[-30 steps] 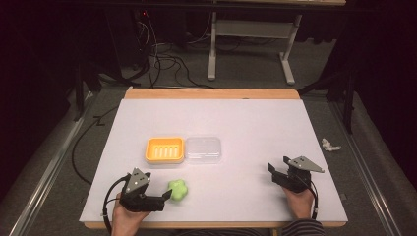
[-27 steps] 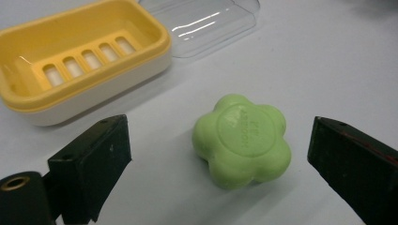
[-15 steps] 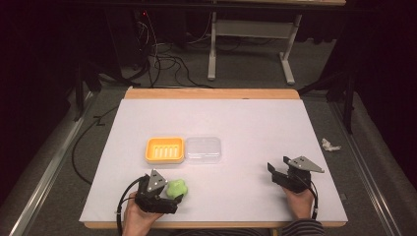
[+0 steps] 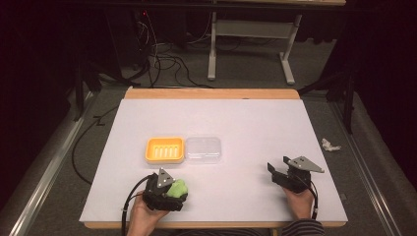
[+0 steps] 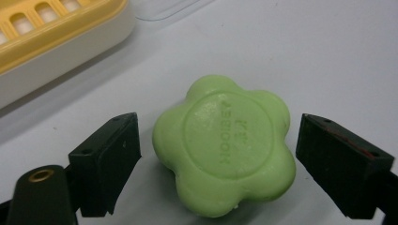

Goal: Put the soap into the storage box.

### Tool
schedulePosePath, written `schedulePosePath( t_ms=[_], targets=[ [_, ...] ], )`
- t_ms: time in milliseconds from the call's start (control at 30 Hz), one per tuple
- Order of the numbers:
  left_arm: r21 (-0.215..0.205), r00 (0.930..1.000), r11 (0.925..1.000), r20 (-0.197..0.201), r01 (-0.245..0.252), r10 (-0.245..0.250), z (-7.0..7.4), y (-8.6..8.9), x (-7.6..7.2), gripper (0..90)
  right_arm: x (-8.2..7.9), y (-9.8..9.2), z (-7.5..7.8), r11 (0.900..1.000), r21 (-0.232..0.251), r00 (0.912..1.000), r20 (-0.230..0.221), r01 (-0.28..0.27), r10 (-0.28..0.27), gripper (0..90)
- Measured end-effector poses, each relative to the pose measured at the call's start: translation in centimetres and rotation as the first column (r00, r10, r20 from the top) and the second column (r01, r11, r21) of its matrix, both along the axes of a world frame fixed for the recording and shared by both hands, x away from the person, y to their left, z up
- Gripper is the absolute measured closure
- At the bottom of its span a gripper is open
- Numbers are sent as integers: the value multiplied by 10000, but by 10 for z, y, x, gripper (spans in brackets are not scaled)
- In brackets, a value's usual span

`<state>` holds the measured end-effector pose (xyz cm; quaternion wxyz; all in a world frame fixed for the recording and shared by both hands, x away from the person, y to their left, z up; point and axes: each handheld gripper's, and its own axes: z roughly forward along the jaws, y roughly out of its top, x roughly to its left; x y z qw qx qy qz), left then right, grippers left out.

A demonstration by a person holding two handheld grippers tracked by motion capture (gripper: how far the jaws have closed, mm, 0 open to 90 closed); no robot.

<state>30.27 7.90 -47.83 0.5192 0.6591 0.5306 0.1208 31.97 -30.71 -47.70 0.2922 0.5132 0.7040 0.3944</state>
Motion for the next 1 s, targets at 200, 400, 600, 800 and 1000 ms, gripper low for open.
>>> schedulePosePath(
  t_ms=[200,400,600,800,1000],
  targets=[
    [236,10000,9997,62,34,-36,-4,-3,-1,197,0,0,0,10000,9,10000,-11,5,-5,316],
    [265,9999,9996,-3,100,-100,-5,-3,0,226,0,0,0,10000,6,10000,10,23,-23,316],
    [439,9999,9990,-119,63,-58,-10,-4,0,256,0,0,0,10000,7,10000,9,20,-20,316],
    [417,9998,9989,-10,219,-219,-10,-2,0,262,0,0,0,10000,21,10000,16,35,-35,316],
    [343,9996,9990,27,295,-296,-10,-1,0,265,0,0,0,10000,26,10000,23,53,-53,316]
  ],
)
